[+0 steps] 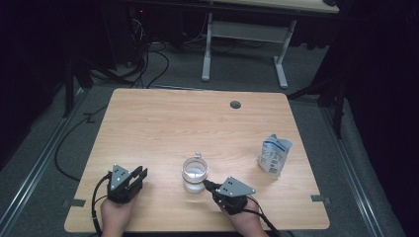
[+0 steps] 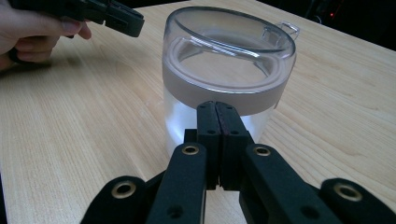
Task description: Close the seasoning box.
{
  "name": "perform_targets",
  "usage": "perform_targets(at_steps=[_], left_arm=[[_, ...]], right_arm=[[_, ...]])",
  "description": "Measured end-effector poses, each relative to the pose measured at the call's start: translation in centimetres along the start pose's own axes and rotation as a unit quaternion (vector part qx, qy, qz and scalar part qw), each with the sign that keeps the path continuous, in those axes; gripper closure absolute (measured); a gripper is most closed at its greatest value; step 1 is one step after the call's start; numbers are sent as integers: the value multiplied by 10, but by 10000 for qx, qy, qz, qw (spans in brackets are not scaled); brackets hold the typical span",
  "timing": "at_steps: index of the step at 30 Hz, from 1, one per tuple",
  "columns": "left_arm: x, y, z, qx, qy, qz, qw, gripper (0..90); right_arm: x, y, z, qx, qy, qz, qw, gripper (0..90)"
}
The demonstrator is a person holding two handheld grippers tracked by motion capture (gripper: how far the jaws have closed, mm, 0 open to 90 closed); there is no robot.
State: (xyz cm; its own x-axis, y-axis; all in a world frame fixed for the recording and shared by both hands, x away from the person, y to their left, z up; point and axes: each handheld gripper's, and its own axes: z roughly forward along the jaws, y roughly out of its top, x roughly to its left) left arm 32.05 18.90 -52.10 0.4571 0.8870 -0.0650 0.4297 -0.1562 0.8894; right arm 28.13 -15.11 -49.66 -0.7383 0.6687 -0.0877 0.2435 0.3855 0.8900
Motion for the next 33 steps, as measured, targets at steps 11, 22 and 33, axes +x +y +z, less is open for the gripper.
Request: perform_targets(at_steps=[11, 22, 33], left_arm=[[-1, 0, -1, -14, -35, -4, 10000, 738], [-3, 1, -2, -33, -138, 39, 9999, 701], [-8, 1, 2, -21, -209, 77, 9997, 657]], right_arm=[[-15, -8, -7, 116, -205, 122, 9996, 804], [-62, -40, -35, 298, -927, 609, 9934, 661], [-91, -60, -69, 178, -1401, 1040, 9845, 601]])
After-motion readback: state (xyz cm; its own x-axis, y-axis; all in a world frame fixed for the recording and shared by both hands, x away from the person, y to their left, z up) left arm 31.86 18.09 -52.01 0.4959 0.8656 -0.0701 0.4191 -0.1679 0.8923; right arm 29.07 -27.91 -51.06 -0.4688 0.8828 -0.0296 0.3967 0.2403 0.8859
